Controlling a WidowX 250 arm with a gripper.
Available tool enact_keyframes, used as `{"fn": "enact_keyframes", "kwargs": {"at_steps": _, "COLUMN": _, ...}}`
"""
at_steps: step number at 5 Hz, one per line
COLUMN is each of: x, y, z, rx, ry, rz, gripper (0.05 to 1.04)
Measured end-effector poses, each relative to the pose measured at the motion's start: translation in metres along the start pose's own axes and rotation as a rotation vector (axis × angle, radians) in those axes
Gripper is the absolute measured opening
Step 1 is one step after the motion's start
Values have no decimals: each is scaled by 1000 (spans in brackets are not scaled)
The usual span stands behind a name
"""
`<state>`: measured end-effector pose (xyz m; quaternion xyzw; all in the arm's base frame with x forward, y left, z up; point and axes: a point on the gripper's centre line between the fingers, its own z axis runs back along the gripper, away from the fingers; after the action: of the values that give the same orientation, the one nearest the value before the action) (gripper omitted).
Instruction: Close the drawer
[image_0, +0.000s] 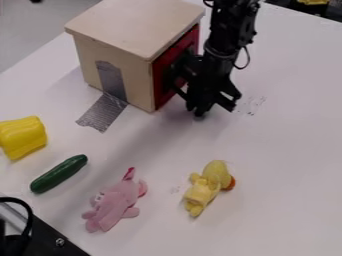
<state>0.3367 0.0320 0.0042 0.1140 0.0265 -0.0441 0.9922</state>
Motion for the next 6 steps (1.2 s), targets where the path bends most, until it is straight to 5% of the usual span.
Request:
{"fn": "enact_keyframes", "kwargs": {"at_steps": 1, "x": -8, "y": -1, "z": -2, "rx": -5, "ry": 17, "rz": -17, "gripper": 162}}
{"fn": "enact_keyframes", "kwargs": {"at_steps": 3, "x": -6, "y": -21, "z": 6, "rx": -31, "ry": 0, "rz": -64, "gripper": 691}}
{"fn": "enact_keyframes", "kwargs": {"at_steps": 4, "x": 1, "y": -26, "z": 33, "rx": 4, "ry": -51, "rz": -101, "gripper": 960}}
{"fn": "enact_keyframes", "kwargs": {"at_steps": 6, "x": 12, "y": -20, "z": 94, "rx": 34, "ry": -188, "rz": -101, "gripper": 1000}}
